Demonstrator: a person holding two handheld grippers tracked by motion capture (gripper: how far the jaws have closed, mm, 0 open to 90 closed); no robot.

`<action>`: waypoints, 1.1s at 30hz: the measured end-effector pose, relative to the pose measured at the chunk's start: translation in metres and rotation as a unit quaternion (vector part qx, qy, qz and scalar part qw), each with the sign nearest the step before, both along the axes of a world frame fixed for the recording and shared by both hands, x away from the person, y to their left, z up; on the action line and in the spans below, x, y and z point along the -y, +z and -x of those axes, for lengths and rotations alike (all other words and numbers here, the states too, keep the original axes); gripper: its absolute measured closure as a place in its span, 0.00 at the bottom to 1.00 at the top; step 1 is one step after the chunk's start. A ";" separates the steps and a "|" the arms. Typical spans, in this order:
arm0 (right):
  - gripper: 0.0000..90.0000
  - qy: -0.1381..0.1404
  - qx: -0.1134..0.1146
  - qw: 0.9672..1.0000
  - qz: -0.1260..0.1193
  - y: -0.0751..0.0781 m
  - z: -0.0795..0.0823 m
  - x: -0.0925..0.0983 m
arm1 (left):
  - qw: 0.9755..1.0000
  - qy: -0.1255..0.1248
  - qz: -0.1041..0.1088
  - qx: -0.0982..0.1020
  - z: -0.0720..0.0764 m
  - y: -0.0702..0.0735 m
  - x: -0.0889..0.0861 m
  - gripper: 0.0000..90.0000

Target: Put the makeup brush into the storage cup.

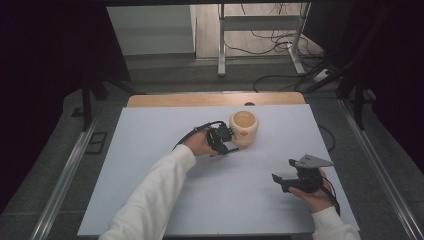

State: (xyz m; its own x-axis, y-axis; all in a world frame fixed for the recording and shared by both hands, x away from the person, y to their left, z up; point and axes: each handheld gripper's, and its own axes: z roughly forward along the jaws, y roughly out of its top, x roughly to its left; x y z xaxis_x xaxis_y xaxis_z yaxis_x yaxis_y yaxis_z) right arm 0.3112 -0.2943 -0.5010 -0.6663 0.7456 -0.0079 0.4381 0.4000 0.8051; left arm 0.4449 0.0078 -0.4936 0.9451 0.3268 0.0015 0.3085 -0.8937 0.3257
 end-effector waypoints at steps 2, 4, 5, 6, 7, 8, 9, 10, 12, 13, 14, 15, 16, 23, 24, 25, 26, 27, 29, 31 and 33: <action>0.16 -0.002 0.001 1.000 0.000 0.000 0.000 0.000 | 1.000 0.001 0.004 0.004 0.001 0.003 -0.004 0.94; 0.16 -0.001 0.001 1.000 0.000 0.000 0.000 0.000 | 1.000 0.001 0.005 0.005 0.003 0.005 -0.006 0.94; 0.16 -0.001 0.001 1.000 0.000 0.000 0.000 0.000 | 1.000 0.001 0.005 0.005 0.003 0.005 -0.006 0.94; 0.16 0.000 0.000 1.000 0.001 0.000 0.000 0.000 | 1.000 0.001 0.008 0.004 0.004 0.006 -0.008 0.94; 0.16 0.000 0.000 1.000 0.001 0.000 0.000 -0.001 | 1.000 0.001 0.009 0.004 0.005 0.007 -0.009 0.94; 0.16 0.000 0.000 1.000 0.001 0.000 0.000 -0.001 | 1.000 0.000 0.009 0.006 0.006 0.007 -0.010 0.94; 0.16 0.000 0.000 1.000 0.001 0.000 0.000 -0.001 | 1.000 0.001 0.012 0.006 0.006 0.007 -0.010 0.94; 0.16 -0.001 0.001 1.000 0.001 0.000 -0.001 -0.001 | 1.000 0.001 0.013 0.003 0.006 0.008 -0.011 0.94; 0.16 -0.001 0.000 1.000 0.000 0.000 -0.001 0.000 | 1.000 0.000 0.014 0.007 0.007 0.008 -0.011 0.94; 0.16 -0.001 0.001 1.000 0.000 0.000 -0.001 0.000 | 1.000 -0.001 0.015 0.005 0.007 0.008 -0.011 0.94; 0.16 -0.001 0.001 1.000 0.000 0.000 -0.001 0.000 | 1.000 -0.004 0.014 0.005 0.008 0.009 -0.011 0.94; 0.16 0.000 0.001 1.000 0.000 0.000 -0.001 0.000 | 1.000 -0.005 0.014 0.007 0.009 0.009 -0.010 0.94; 0.16 0.000 0.001 1.000 0.000 0.000 -0.001 0.000 | 1.000 -0.008 0.013 0.005 0.010 0.010 -0.010 0.94; 0.16 -0.001 0.000 1.000 -0.008 0.001 0.000 0.000 | 0.999 -0.021 0.033 0.014 0.021 0.021 -0.011 0.94; 0.16 0.000 -0.002 1.000 -0.013 0.001 0.000 0.001 | 0.999 -0.022 0.037 0.014 0.023 0.023 -0.011 0.94; 0.16 0.000 -0.003 1.000 -0.018 0.001 0.000 0.001 | 0.999 -0.023 0.039 0.016 0.024 0.024 -0.012 0.94; 0.16 -0.001 -0.003 1.000 -0.022 0.002 0.000 0.001 | 0.999 -0.024 0.043 0.017 0.026 0.026 -0.013 0.94; 0.16 -0.001 -0.004 1.000 -0.025 0.002 0.000 0.001 | 0.998 -0.024 0.046 0.017 0.028 0.027 -0.014 0.94; 0.16 0.000 -0.006 0.999 -0.032 0.002 0.000 0.001 | 0.998 -0.021 0.054 0.020 0.031 0.029 -0.016 0.94; 0.16 0.000 -0.010 0.999 -0.041 0.002 0.000 0.001 | 0.998 -0.020 0.058 0.022 0.034 0.031 -0.019 0.94; 0.16 0.000 -0.011 0.999 -0.044 0.002 0.000 0.001 | 0.998 -0.018 0.061 0.024 0.037 0.034 -0.022 0.94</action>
